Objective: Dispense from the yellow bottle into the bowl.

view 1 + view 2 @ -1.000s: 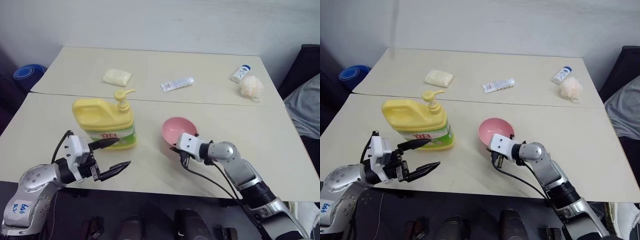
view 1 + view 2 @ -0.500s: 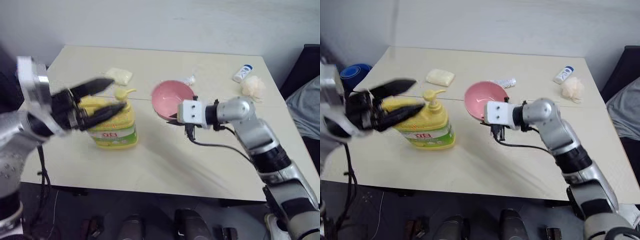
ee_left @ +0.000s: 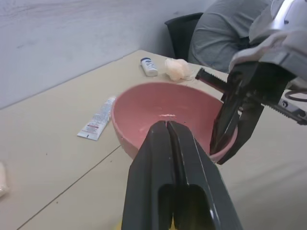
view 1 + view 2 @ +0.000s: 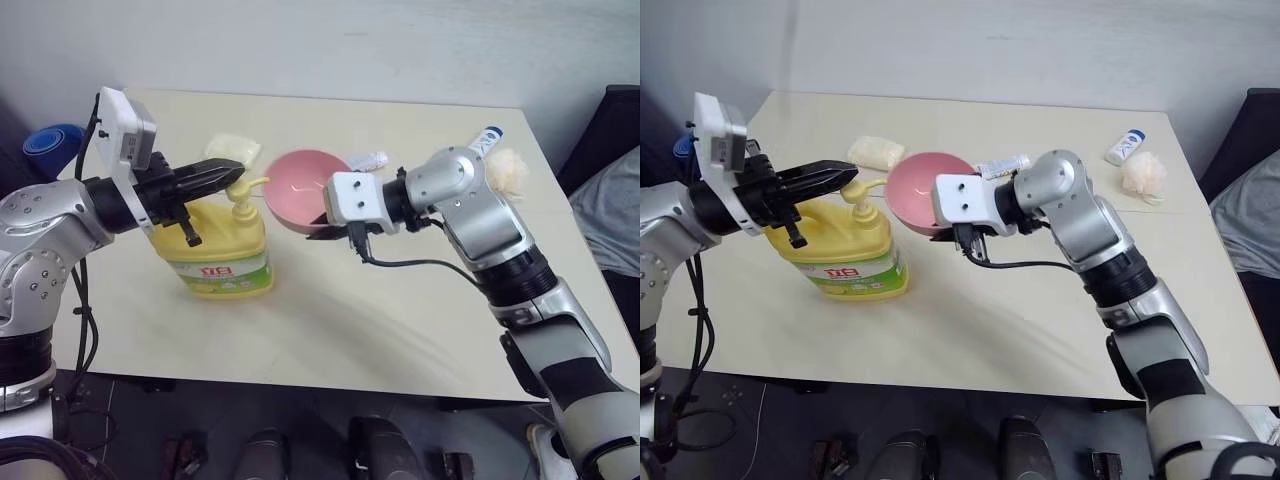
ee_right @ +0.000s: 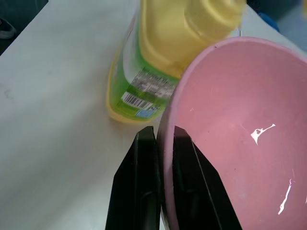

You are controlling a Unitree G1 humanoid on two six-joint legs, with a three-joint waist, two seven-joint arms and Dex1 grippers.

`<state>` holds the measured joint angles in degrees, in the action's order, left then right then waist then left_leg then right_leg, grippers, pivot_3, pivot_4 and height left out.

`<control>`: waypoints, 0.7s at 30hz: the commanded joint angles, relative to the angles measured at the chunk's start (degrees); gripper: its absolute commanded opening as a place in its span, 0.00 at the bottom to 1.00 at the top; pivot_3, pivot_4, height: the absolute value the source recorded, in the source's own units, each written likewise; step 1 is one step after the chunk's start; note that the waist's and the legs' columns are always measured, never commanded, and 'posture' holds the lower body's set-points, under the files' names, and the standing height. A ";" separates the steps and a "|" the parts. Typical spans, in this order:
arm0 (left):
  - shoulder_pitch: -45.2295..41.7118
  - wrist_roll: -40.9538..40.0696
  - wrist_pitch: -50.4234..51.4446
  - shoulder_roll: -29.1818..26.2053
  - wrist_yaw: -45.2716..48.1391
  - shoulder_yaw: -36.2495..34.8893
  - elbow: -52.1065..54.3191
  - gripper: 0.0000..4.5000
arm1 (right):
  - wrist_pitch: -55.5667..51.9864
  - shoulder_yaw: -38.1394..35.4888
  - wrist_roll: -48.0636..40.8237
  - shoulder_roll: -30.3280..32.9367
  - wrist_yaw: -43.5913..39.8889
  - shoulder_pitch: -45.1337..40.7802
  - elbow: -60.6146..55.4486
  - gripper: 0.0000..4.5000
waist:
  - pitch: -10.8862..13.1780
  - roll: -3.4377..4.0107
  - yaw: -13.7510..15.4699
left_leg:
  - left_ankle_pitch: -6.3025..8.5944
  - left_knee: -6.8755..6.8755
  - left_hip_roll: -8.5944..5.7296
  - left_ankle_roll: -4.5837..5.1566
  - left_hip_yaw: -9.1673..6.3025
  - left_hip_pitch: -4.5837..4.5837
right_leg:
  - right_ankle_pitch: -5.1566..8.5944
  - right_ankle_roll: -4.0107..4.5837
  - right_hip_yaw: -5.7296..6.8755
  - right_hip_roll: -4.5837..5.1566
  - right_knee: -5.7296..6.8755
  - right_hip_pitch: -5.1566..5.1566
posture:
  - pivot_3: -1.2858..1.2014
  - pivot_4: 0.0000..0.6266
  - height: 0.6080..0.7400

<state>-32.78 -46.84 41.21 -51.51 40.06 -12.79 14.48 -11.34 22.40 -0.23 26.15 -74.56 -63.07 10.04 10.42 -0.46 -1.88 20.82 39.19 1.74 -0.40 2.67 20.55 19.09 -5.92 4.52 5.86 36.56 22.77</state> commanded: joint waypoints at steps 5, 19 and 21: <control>1.42 2.90 -0.44 0.30 0.54 -0.70 -0.33 0.00 | 1.66 -0.46 0.42 -1.64 -0.43 -4.71 3.64 0.00 | 0.00 0.00 0.10 | 0.00 0.03 -0.03 0.00 -0.01 0.00 | 0.00 0.00 -0.06 0.03 0.06 0.00 | 0.52 0.24 1.00; 0.16 6.40 1.16 2.97 0.73 3.49 -1.36 0.00 | 1.62 -0.44 0.21 -2.75 -2.34 -5.71 5.22 0.00 | 0.00 0.00 0.10 | -0.05 0.13 -0.04 -0.03 -0.01 -0.07 | 0.00 0.00 -0.10 0.07 0.31 -0.01 | 0.52 0.24 1.00; 0.00 7.43 2.14 2.38 0.80 4.71 -1.82 0.00 | 1.38 -0.39 0.20 -2.73 -2.40 -5.43 4.89 0.00 | 0.00 0.00 0.10 | -0.05 0.13 -0.04 -0.04 -0.01 -0.10 | 0.00 0.00 -0.11 0.07 0.32 -0.03 | 0.52 0.24 1.00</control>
<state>-33.60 -42.30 40.89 -48.31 40.50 -11.51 13.22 -10.11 22.48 0.90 23.78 -76.34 -68.09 17.26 10.42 -0.45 -1.78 20.78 39.32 1.70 -0.44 2.66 20.43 19.09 -5.92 4.41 5.93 36.88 22.73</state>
